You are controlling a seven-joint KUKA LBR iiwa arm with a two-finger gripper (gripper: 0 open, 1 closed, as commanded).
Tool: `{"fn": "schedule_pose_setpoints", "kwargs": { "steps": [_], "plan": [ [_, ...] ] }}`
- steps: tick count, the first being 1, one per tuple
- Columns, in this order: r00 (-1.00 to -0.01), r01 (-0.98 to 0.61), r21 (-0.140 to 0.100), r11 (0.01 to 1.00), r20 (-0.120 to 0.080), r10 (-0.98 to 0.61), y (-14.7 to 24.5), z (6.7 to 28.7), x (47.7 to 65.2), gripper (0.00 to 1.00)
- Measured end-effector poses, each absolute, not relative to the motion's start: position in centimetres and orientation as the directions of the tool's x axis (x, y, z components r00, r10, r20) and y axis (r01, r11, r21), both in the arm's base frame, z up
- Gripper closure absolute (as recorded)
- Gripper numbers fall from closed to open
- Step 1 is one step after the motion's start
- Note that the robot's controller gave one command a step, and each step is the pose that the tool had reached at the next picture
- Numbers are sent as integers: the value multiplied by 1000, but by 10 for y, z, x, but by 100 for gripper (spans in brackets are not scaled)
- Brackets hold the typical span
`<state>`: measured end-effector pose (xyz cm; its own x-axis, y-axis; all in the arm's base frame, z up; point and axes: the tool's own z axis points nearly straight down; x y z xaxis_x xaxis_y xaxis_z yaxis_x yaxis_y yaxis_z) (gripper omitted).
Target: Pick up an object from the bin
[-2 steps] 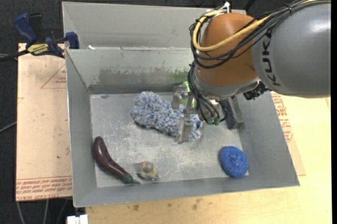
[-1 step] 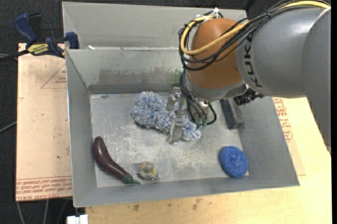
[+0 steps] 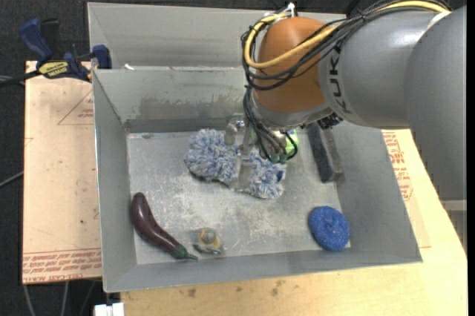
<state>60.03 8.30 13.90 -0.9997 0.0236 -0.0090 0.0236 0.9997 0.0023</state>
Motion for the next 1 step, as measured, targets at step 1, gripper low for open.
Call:
{"fn": "schedule_pose_setpoints", "kwargs": {
  "steps": [1],
  "plan": [
    [-998, 58, 2, 998, 0, 58, 86, 80, 610, 100]
  ]
}}
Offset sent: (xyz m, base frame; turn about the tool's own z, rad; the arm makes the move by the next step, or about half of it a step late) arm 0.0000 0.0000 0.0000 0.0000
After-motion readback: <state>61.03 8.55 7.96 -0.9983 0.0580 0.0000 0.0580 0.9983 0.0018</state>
